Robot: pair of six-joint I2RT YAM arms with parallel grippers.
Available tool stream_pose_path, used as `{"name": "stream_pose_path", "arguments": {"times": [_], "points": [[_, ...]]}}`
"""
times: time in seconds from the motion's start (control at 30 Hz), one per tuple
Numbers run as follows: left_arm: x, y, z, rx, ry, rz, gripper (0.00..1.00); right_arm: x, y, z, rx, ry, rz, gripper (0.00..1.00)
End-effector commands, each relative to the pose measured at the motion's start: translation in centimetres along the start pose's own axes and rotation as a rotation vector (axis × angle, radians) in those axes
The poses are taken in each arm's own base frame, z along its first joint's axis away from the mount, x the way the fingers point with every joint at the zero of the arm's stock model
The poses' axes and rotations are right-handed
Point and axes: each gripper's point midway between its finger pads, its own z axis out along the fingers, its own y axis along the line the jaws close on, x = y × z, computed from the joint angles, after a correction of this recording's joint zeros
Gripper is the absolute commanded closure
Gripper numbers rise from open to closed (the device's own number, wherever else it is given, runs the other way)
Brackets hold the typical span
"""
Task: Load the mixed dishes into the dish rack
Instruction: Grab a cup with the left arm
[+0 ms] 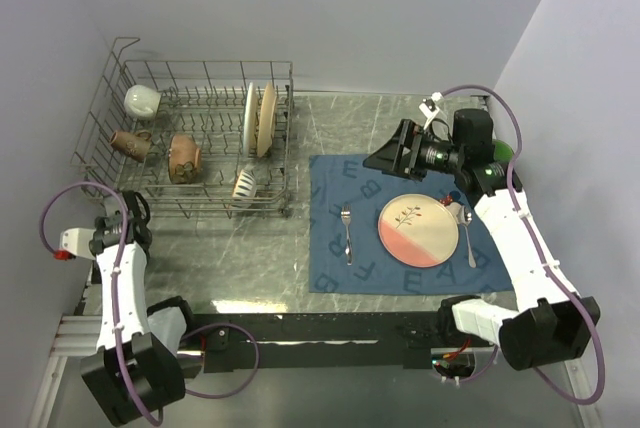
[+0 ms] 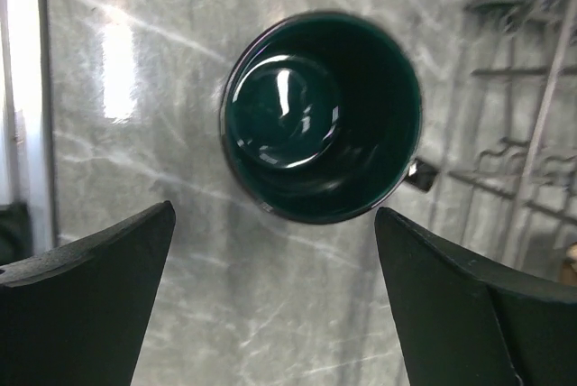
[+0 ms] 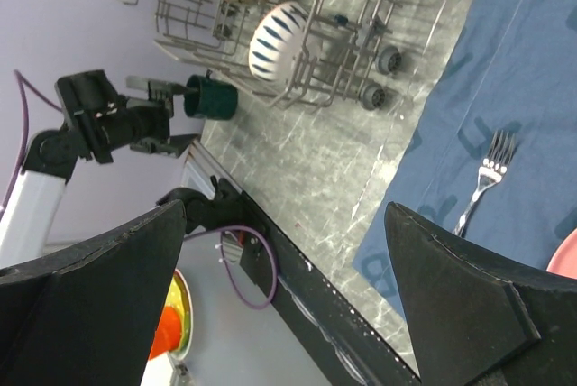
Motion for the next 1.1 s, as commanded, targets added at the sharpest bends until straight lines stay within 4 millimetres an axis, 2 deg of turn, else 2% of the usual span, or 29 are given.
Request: {"name": "stream_pose_path", "arguments": {"times": [0.0,0.2,0.3,0.37,0.47,0.5,0.53,0.6,0.67,0.77,0.9,1.0,1.07], "points": [[-1.9,-2.1,0.3,0.072,-0.083,-0.119,0.01,0.3,1.3,-0.8,-0.047,-0.04,-0.063,0.0],[-1.3,-1.0,2.1,0.011,-0.094,-0.153,0.05,1.5,0.9,-1.3,-0.04,-0.04,-0.071,0.0],[-0.6,-0.3,2.9,-0.01,-0.083,-0.171,0.16,1.9,0.8,-1.7,-0.024,-0.049,-0.09,0.0],[0.1,-0.1,3.3,0.001,-0.067,-0.179,0.19,1.9,0.8,-1.9,-0.017,-0.056,-0.103,0.0],[0.7,0.2,3.9,-0.008,-0.054,-0.181,0.35,2.3,0.6,-2.0,-0.012,-0.054,-0.097,0.0],[0.7,0.2,4.0,-0.009,-0.052,-0.177,0.47,2.3,0.6,-2.0,-0.012,-0.055,-0.098,0.01],[0.6,0.2,3.9,-0.015,-0.051,-0.169,0.54,2.5,0.4,-2.0,-0.011,-0.052,-0.095,0.0],[0.2,0.2,3.4,-0.02,-0.054,-0.145,0.7,2.6,0.3,-2.0,-0.013,-0.049,-0.088,0.0],[-0.7,-0.3,2.4,0.022,-0.071,-0.147,0.79,2.5,0.3,-2.0,-0.006,-0.05,-0.085,0.0],[-1.3,-0.7,1.6,0.099,-0.096,-0.152,0.97,2.4,0.3,-1.9,-0.009,-0.052,-0.09,0.0],[-1.2,-0.4,1.2,0.103,-0.088,-0.133,0.99,2.6,0.1,-1.7,-0.017,-0.052,-0.087,0.01],[-2.0,-0.3,-0.1,0.097,-0.085,-0.089,0.99,2.9,0.2,-1.8,-0.024,-0.055,-0.08,0.0],[-3.2,-1.3,-2.0,0.154,-0.093,-0.091,0.99,3.1,0.3,-2.0,-0.026,-0.06,-0.076,0.0]]}}
